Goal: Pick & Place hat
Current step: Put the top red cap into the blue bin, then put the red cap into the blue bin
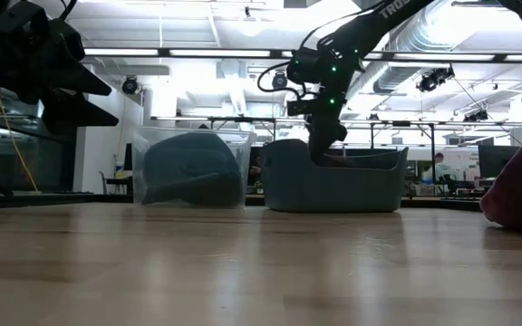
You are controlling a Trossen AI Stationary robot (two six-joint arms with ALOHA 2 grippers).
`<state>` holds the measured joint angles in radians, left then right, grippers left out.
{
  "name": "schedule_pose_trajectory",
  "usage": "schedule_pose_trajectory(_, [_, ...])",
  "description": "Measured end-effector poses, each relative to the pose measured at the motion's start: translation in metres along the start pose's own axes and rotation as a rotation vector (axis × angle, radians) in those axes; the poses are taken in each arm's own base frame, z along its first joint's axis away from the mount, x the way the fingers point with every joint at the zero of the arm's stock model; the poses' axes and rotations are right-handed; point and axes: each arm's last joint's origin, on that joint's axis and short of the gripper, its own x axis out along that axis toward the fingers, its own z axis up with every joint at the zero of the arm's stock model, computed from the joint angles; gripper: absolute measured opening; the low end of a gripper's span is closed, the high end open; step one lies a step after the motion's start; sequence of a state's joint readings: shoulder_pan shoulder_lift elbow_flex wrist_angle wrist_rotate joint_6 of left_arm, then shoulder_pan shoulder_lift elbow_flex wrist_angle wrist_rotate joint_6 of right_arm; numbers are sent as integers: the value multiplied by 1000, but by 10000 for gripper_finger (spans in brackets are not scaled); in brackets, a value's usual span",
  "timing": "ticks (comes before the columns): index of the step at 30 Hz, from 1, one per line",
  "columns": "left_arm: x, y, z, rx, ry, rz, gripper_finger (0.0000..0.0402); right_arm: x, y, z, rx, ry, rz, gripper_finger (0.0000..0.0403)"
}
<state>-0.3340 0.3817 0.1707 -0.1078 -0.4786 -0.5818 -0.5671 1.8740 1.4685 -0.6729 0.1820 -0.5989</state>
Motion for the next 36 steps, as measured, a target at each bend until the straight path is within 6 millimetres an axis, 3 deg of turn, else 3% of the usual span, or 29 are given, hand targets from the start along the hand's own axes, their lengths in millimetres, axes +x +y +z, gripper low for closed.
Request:
schedule_pose_trajectory(6, [0, 0, 0, 0, 0, 0, 292, 0, 1, 0, 33, 11, -10, 210])
schedule_pose_trajectory(10, [0, 0, 0, 0, 0, 0, 292, -3, 2, 1, 16, 58, -58, 232])
schedule_pose_trajectory(20, [0, 0, 0, 0, 0, 0, 292, -33, -6, 16, 33, 53, -33, 236])
schedule_pose_trajectory(28, [0, 0, 0, 0, 0, 0, 292, -69, -11, 25, 71, 96, 13, 236])
schedule_pose_trajectory(36, [0, 0, 0, 0, 0, 0, 292, -100, -15, 29, 156, 52, 162, 236])
